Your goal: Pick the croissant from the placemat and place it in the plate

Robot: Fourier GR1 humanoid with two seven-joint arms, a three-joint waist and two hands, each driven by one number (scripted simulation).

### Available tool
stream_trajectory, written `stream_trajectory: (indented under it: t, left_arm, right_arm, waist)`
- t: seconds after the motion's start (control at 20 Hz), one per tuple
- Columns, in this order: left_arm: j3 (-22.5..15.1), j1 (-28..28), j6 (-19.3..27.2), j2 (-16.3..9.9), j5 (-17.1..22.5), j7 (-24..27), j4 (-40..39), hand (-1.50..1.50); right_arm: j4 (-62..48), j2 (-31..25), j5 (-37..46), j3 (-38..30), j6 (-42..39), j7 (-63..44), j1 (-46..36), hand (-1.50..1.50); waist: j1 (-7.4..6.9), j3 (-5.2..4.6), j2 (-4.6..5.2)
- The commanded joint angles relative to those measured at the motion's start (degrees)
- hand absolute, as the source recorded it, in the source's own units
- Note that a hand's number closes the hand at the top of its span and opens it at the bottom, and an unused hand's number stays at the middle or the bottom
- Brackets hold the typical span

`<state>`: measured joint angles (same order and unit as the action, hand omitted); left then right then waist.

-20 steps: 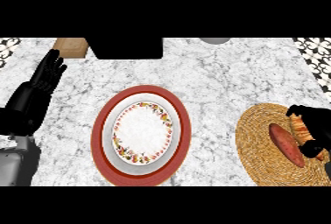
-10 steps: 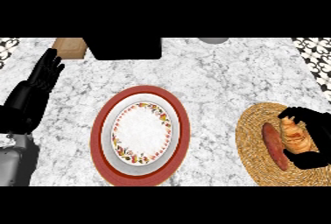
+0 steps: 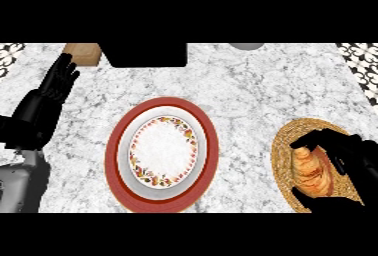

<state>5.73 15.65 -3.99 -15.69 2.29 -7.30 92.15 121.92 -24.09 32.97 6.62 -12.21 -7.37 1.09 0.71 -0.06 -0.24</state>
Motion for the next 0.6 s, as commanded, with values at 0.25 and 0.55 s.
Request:
stream_trajectory:
  t: [0.25, 0.55]
  left_arm:
    - [0.8, -0.8, -2.0, -0.3, 1.0, -0.7, 1.9, 0.00]
    - [1.2, 0.6, -2.8, -0.9, 1.3, -2.0, 2.0, 0.00]
  right_arm:
    - [-0.9, 12.7, 6.2, 14.6, -3.5, -17.0, -15.5, 1.50]
    - [-12.4, 23.7, 7.6, 19.0, -2.3, -25.3, -27.4, 1.50]
  waist:
    - [-1.55, 0.02, 0.23]
    - [-1.61, 0.02, 0.28]
